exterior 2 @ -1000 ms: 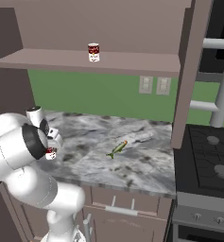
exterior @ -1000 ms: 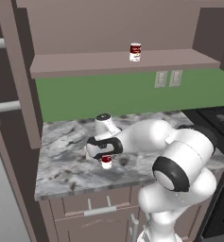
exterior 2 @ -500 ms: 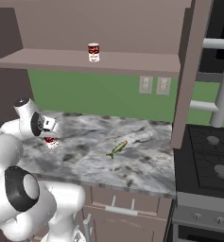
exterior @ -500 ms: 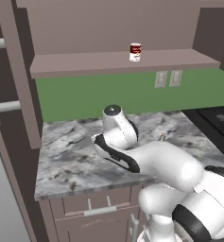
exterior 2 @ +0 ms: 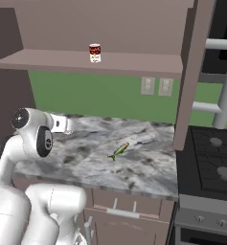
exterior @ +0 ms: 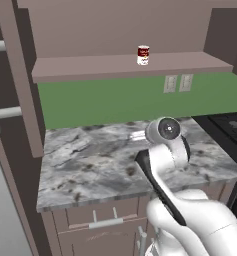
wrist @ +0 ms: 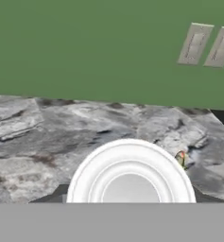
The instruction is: Restock the canned food cabinet by taking the new fresh canned food from the counter and placing it in the cabinet. Then, take the old canned food from the cabinet and place it on the counter.
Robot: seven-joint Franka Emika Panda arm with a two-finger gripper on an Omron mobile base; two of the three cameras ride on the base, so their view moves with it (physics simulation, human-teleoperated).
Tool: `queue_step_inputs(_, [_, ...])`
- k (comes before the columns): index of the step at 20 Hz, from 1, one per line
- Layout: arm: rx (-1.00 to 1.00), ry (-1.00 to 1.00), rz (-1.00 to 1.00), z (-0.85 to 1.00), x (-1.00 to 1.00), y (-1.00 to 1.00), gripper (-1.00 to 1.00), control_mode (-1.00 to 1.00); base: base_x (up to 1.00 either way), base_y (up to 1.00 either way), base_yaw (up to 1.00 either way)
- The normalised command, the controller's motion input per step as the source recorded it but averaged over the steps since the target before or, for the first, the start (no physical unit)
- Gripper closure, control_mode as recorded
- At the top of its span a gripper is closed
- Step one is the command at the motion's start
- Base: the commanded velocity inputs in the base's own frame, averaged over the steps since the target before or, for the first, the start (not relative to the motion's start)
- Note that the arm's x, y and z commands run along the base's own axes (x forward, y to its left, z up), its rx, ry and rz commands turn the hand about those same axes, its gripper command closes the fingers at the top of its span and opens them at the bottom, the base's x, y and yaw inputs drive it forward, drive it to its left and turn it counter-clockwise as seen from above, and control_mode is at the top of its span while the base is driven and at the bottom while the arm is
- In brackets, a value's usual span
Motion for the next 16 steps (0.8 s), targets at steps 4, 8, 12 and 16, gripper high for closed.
queue_step_inputs(4, [0.00, -0.42, 0.14, 1.00, 0.00, -1.00, 1.00, -1.00, 0.00, 0.00, 0.00])
queue_step_inputs(8, [0.00, -0.21, 0.09, 1.00, -0.01, -0.84, 1.00, -1.00, 0.00, 0.00, 0.00])
queue_step_inputs(12, [-0.01, 0.03, 0.05, 1.00, 0.00, -0.48, 1.00, -1.00, 0.00, 0.00, 0.00])
queue_step_inputs(16, [0.00, 0.39, 0.03, 1.00, 0.00, -0.57, 1.00, -1.00, 0.00, 0.00, 0.00])
